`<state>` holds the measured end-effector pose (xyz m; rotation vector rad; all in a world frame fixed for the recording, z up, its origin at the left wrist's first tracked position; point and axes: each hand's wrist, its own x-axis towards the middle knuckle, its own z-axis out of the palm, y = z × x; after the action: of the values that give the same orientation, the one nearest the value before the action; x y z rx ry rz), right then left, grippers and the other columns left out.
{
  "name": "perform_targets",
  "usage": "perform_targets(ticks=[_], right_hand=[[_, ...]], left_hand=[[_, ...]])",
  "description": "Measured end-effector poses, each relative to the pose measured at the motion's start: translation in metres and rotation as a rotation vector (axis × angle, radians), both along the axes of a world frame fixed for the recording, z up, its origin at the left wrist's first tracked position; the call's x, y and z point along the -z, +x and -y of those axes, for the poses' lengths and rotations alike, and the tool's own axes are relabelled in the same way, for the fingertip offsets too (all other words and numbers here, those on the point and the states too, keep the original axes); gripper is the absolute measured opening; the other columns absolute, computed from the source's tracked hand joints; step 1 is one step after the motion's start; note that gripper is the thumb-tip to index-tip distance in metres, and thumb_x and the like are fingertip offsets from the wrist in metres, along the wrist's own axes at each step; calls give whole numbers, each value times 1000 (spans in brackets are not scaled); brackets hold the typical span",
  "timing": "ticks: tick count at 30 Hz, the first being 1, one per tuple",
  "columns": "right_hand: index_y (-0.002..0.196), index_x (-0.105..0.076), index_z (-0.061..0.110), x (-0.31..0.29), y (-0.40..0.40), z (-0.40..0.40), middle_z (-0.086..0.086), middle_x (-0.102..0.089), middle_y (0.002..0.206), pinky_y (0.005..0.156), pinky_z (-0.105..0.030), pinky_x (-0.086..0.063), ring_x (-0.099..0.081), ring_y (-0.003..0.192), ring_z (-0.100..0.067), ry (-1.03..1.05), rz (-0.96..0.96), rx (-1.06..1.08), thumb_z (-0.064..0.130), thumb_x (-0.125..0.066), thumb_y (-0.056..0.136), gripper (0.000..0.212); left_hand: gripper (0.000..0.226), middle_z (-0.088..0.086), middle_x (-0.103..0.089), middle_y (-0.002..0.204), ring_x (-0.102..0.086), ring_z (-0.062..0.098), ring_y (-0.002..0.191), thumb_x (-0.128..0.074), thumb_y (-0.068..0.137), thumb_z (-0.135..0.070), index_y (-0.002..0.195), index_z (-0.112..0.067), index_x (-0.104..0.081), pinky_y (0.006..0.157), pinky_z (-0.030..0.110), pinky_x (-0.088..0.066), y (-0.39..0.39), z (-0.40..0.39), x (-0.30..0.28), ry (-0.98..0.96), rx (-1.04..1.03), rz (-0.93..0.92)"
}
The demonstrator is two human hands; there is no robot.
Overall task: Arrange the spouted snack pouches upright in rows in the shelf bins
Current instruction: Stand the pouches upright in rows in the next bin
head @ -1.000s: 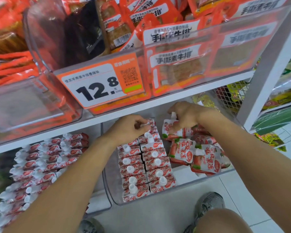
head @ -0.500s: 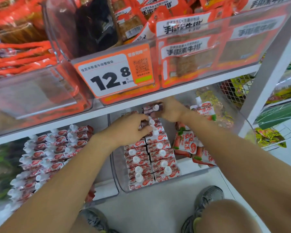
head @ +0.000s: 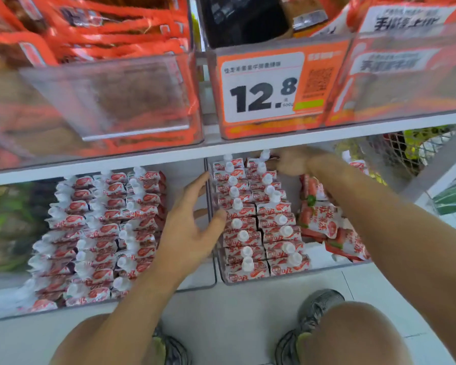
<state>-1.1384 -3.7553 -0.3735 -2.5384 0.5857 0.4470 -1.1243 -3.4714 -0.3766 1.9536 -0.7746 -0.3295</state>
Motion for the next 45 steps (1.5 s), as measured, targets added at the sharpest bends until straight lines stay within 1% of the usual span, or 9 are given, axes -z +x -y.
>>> perform_targets(ticks=[6,11,15,18,23,28,34,40,45], right_hand=[[136,-54,18,3,4,-9,-12,-53,141,103,-38,-40,-51,124,-31,-183,-44,38,33,-37,105,39],[103,-71,4,25,0,-8,-13,-71,108,97,-36,-48,-63,108,-31,-121,319,264,24,-63,94,23],[119,-68,10,6,-11,-8,-1,-65,113,76,-8,-40,-61,105,-17,138,252,265,20,-59,97,25],[129,-60,21,-1,-24,-1,3,-59,113,66,-17,-48,-62,93,-16,437,172,337,22,-60,97,32],[129,-53,12,13,-19,-34,-12,-60,120,91,-37,-49,-59,111,-33,-25,159,338,15,-54,94,35],[147,-40,15,-22,-64,-25,-14,-56,137,93,-35,-50,-58,122,-34,402,208,350,14,-51,100,48],[120,-65,16,-54,-139,-14,2,-67,107,91,-33,-51,-65,88,-16,-5,162,165,29,-79,80,45],[130,-55,25,-11,-165,-32,1,-64,119,97,-42,-49,-58,113,-26,-200,47,141,54,-85,53,87],[103,-73,25,-4,-179,-24,6,-73,89,65,-24,-48,-64,78,-10,-58,342,156,43,-79,61,46]], left_hand=[[64,-15,-43,143,-38,-1,133,-56,84,-38,145,-33,-38,112,29,-34,1,4,1,22,-30,28],[62,-19,-40,142,-36,-7,129,-57,88,-32,146,-32,-36,103,8,-25,-2,5,2,27,-31,38],[61,-19,-41,143,-37,-5,131,-55,87,-33,145,-35,-37,110,25,-32,-6,7,3,-16,-66,-19],[59,-24,-41,141,-38,-3,132,-55,88,-31,144,-37,-38,112,39,-37,-8,6,4,-43,-83,-42],[58,-38,-37,137,-36,-6,134,-54,88,-36,144,-40,-39,110,43,-40,-12,7,9,-114,-108,-79],[57,-22,-42,144,-38,-2,134,-61,93,-26,143,-43,-39,111,43,-39,-11,4,2,-70,-88,-66],[56,1,-46,133,-46,15,122,-69,84,-24,136,-23,-49,104,25,-34,-23,9,-32,138,-164,298],[28,-17,-61,111,-55,0,103,-69,86,-35,114,-31,-63,91,21,-43,-63,65,-56,207,333,278],[51,-9,-53,123,-51,11,113,-68,85,-45,130,-27,-52,86,20,-37,-70,119,-39,392,546,385]])
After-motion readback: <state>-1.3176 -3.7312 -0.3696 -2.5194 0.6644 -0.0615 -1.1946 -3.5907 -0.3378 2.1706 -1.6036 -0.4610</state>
